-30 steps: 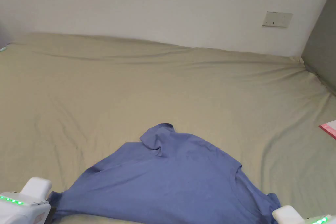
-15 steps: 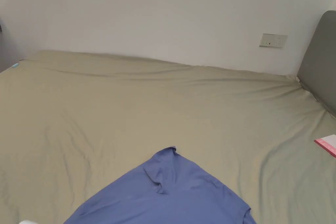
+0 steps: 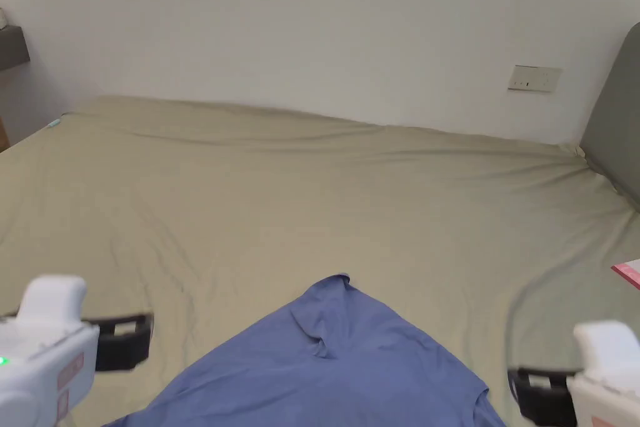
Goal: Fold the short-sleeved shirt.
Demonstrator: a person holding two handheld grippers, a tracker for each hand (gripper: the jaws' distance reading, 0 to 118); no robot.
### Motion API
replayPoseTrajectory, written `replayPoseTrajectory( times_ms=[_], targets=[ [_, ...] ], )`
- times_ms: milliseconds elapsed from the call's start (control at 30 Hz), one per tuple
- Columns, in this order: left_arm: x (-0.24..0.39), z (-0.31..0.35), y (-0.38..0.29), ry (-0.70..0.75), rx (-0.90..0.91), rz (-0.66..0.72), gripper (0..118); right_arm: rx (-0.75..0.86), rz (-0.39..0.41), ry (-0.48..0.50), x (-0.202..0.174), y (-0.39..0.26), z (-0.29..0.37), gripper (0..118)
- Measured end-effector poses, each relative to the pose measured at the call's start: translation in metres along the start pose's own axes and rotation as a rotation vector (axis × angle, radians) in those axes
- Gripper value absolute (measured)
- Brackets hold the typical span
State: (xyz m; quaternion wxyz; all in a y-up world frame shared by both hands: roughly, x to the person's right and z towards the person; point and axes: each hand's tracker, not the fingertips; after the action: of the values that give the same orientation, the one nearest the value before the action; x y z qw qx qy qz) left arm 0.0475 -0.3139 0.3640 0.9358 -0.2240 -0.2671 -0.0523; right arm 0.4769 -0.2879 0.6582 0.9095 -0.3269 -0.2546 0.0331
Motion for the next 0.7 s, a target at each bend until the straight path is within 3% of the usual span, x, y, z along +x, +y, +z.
replayPoseTrajectory(
  times_ms=[133, 200, 300, 367, 400, 433, 600, 700],
  targets=[
    [0.034, 0.052, 0.052, 0.002, 0.245, 0.024, 109, 0.242, -0.039, 0.011, -0.03, 0.057, 0.048, 107],
    [0.051, 0.072, 0.065, 0.007, 0.327, 0.014, 98, 0.324, -0.051, 0.028, -0.047, 0.074, 0.065, 107],
    [0.072, 0.095, 0.075, -0.018, 0.366, 0.036, 72, 0.425, 0.023, -0.01, -0.081, 0.085, 0.083, 100],
    [0.084, 0.104, 0.075, -0.017, 0.405, 0.024, 43, 0.47, 0.056, -0.006, -0.098, 0.086, 0.089, 71],
    [0.092, 0.107, 0.075, 0.015, 0.43, -0.011, 27, 0.474, 0.059, 0.001, -0.106, 0.086, 0.093, 49],
    [0.098, 0.108, 0.075, 0.047, 0.441, -0.05, 10, 0.48, 0.062, 0.008, -0.113, 0.086, 0.096, 19],
    [0.115, 0.109, 0.069, 0.037, 0.434, -0.122, 0, 0.487, 0.089, 0.006, -0.13, 0.083, 0.093, 2],
    [0.124, 0.105, 0.064, 0.082, 0.442, -0.187, 0, 0.49, 0.088, 0.008, -0.135, 0.082, 0.089, 2]
  ],
)
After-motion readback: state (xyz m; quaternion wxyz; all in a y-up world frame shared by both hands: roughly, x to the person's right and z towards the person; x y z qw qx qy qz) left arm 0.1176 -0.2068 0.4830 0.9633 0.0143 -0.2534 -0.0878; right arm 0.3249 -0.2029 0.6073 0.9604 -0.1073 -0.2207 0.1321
